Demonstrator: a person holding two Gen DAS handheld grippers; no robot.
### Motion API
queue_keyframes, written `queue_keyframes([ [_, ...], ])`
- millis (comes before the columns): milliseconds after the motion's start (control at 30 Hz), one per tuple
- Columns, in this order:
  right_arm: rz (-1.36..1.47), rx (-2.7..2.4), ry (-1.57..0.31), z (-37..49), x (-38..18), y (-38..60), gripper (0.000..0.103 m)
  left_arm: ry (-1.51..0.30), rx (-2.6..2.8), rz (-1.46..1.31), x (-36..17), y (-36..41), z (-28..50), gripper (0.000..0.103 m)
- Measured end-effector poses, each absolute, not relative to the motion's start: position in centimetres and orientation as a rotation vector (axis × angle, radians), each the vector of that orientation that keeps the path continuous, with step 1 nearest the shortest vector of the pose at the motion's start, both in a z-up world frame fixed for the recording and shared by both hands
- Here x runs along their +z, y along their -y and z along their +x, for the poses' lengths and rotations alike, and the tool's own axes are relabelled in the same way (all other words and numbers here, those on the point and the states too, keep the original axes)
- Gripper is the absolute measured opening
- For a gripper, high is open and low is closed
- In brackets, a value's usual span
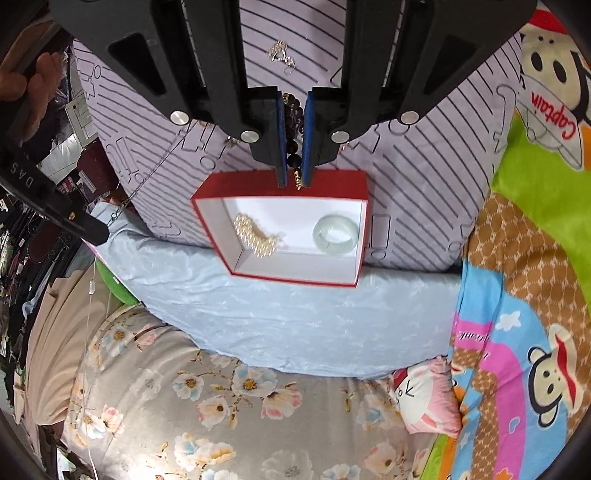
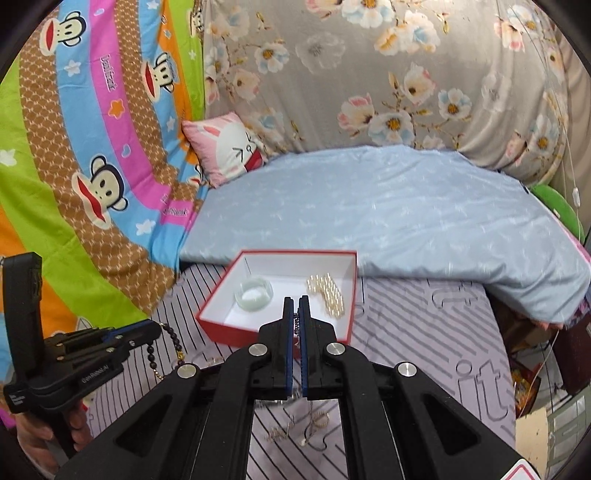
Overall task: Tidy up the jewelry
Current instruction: 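Carry the bead bracelet and earring into the red box with both tools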
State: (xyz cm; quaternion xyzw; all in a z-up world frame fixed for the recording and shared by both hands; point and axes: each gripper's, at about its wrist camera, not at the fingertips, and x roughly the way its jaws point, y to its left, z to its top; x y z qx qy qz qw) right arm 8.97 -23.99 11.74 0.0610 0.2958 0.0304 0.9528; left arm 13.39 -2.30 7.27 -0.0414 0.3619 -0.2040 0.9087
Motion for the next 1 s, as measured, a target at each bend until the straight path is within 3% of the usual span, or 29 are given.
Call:
queue_keyframes([
  [500,0.051,0.077,-0.480,15.4,19.7,23.6,0.002,-0.676,-0.474,-0.074,12.8,5.0,21.0,0.007],
  [1000,0.091,0.059,-0.601,21.9,13.5,24.8,0.002,-0.771,-0.450,-0.076,7.7,6.7,26.7,0.007],
])
